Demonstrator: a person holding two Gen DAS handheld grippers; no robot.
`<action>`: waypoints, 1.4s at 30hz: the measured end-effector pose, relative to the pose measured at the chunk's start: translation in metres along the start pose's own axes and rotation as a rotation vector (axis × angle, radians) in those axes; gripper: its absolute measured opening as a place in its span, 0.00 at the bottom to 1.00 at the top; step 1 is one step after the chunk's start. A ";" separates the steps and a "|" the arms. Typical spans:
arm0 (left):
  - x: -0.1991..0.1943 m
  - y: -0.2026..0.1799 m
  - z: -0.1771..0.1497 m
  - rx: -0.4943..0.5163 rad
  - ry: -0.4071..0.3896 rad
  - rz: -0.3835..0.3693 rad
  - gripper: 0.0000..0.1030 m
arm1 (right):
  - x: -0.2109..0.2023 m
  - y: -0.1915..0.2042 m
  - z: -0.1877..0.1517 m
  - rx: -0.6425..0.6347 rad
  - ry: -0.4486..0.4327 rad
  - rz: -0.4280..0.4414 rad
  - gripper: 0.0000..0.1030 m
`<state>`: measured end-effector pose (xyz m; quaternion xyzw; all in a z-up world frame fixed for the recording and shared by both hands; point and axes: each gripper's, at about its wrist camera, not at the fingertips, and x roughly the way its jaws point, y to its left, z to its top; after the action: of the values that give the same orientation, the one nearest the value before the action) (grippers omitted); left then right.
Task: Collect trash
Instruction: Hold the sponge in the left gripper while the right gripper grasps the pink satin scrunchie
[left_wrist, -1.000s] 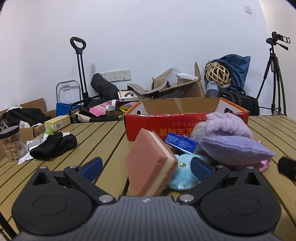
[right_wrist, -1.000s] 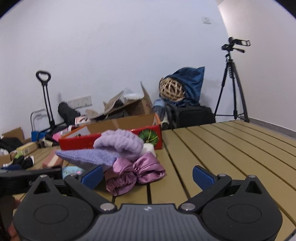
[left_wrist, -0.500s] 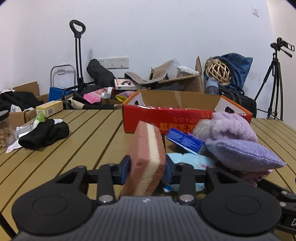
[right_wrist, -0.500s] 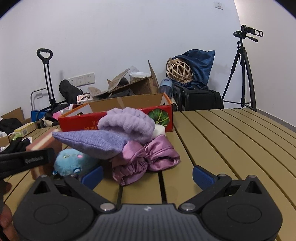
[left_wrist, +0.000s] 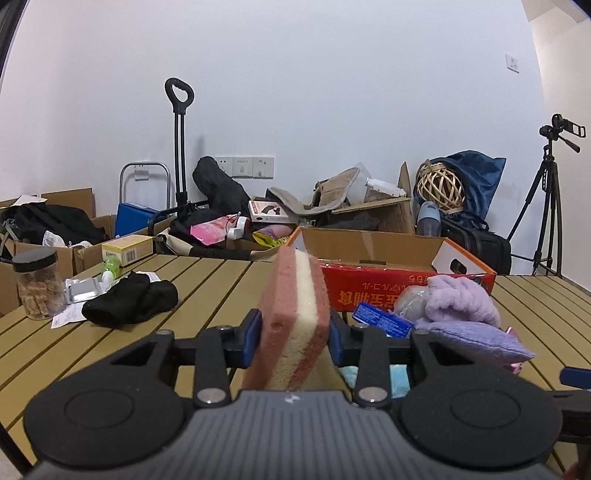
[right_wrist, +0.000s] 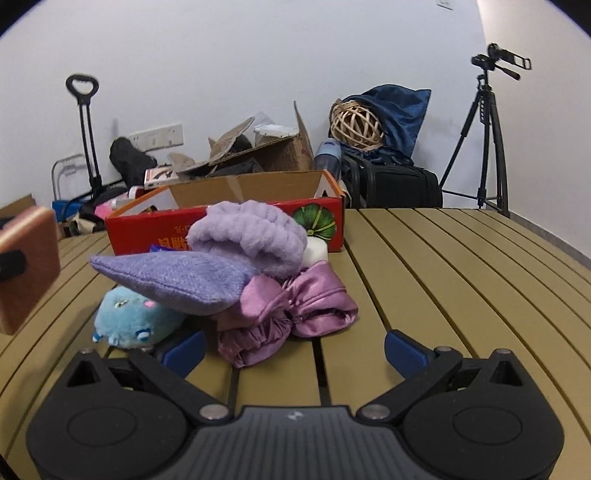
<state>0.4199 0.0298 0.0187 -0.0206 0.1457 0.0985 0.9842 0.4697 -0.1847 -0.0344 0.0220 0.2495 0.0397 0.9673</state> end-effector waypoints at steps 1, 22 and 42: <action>-0.002 -0.001 0.000 0.004 -0.001 -0.001 0.36 | 0.001 0.003 0.001 -0.011 0.004 -0.003 1.00; -0.006 -0.007 -0.002 0.034 -0.003 -0.004 0.36 | 0.030 0.018 0.006 -0.051 0.095 0.042 0.55; -0.011 -0.005 0.000 0.033 -0.024 -0.001 0.36 | 0.008 0.004 0.007 0.018 -0.022 0.090 0.15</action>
<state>0.4102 0.0232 0.0222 -0.0030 0.1355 0.0960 0.9861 0.4797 -0.1798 -0.0321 0.0421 0.2378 0.0807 0.9670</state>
